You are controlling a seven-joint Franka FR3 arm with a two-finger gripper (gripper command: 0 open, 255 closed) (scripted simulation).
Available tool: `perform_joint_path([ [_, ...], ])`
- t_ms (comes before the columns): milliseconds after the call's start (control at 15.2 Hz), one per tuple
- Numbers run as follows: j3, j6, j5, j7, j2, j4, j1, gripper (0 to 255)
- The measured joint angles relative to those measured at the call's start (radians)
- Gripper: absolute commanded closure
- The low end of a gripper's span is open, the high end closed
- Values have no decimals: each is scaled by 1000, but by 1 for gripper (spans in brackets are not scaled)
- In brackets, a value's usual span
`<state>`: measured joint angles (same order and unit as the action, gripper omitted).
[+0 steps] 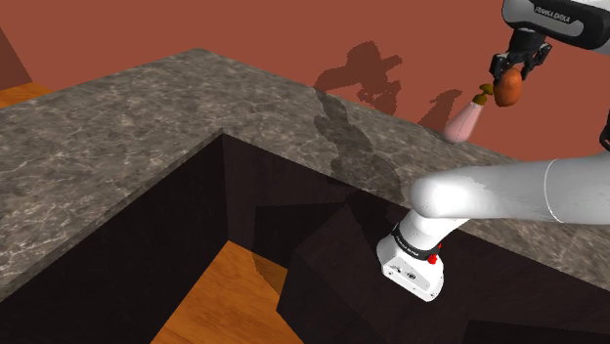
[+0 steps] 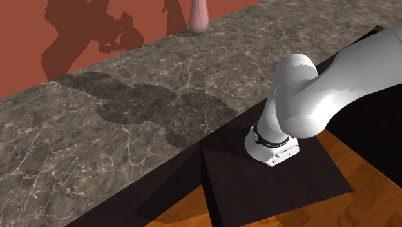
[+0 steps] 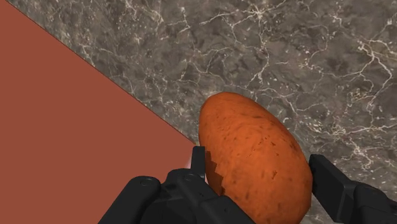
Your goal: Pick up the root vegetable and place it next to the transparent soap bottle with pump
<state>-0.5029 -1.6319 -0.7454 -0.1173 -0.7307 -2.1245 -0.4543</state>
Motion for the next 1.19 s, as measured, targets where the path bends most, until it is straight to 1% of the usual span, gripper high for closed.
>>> perform_joint_path([
  [594,-26,-87,-35,50,-38,-135,-15,255],
  [1188,-67,-184,-79,98,-53,-255,-28,255],
])
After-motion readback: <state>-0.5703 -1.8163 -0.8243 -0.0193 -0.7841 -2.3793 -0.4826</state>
